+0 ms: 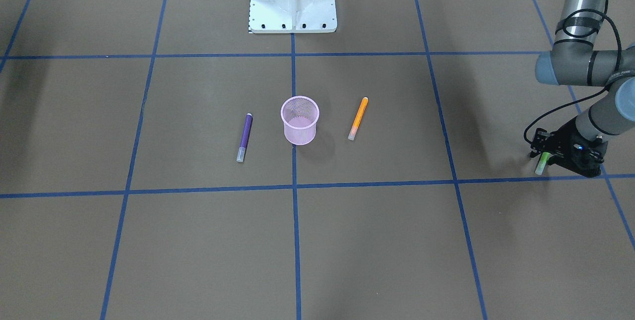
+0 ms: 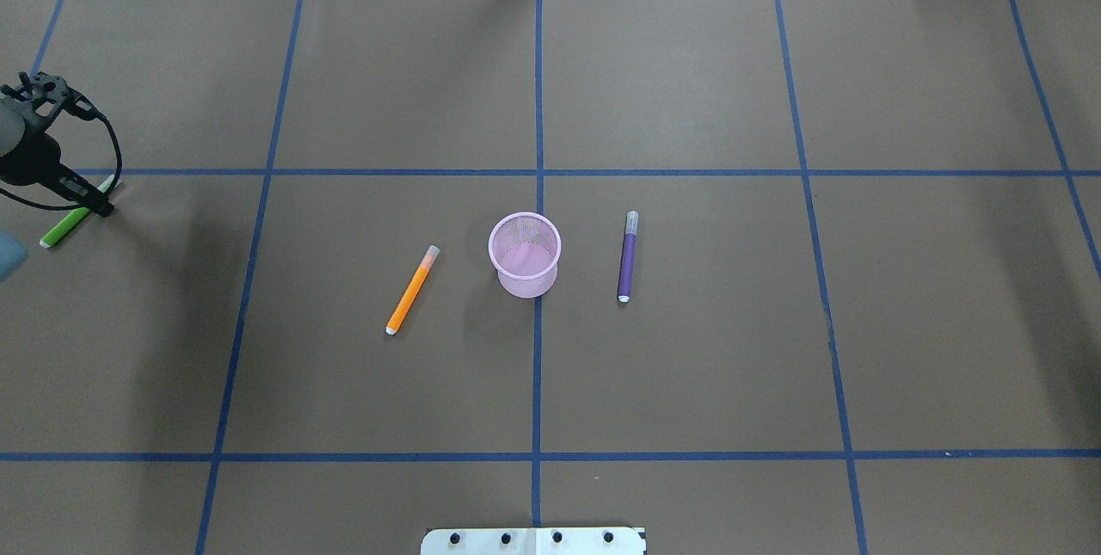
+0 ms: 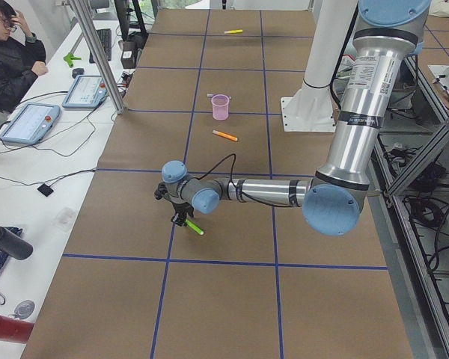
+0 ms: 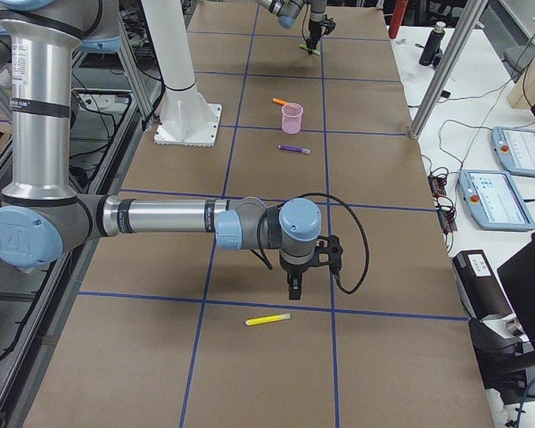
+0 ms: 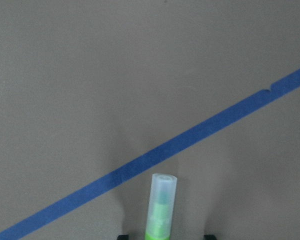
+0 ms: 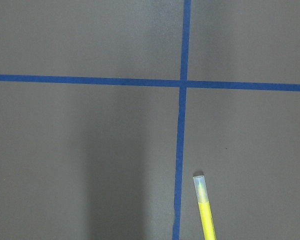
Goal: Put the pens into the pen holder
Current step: 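Lower the left gripper onto the green marker and close on it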
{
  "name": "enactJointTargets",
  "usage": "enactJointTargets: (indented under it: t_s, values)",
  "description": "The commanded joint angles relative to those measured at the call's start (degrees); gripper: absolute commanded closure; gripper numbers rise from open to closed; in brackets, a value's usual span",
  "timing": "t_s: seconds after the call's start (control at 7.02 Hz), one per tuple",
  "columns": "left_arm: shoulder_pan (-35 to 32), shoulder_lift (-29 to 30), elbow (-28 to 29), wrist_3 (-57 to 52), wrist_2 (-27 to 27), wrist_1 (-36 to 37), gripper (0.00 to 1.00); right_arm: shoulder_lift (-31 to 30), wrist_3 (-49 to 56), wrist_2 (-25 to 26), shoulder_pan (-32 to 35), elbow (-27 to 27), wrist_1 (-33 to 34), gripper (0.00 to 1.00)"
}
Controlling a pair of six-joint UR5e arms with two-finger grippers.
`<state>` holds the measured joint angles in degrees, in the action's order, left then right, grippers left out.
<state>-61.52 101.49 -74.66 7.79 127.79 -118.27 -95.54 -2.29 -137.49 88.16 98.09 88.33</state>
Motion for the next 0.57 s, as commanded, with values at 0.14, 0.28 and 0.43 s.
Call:
enactJointTargets:
  t_s: [0.14, 0.28, 0.43]
  values:
    - [-0.01, -0.16, -0.31, 0.56, 0.09, 0.06, 1.00, 0.09, -0.09, 0.20, 0.00, 0.00, 0.09, 0.00]
    - [-0.27, -0.16, -1.18, 0.64, 0.61, 0.32, 1.00, 0.18, -0.17, 0.47, 0.00, 0.00, 0.09, 0.00]
    - [-1.23, 0.02, -2.06, 0.64, 0.62, 0.76, 1.00, 0.35, -0.09, 0.47, 0.00, 0.00, 0.09, 0.00]
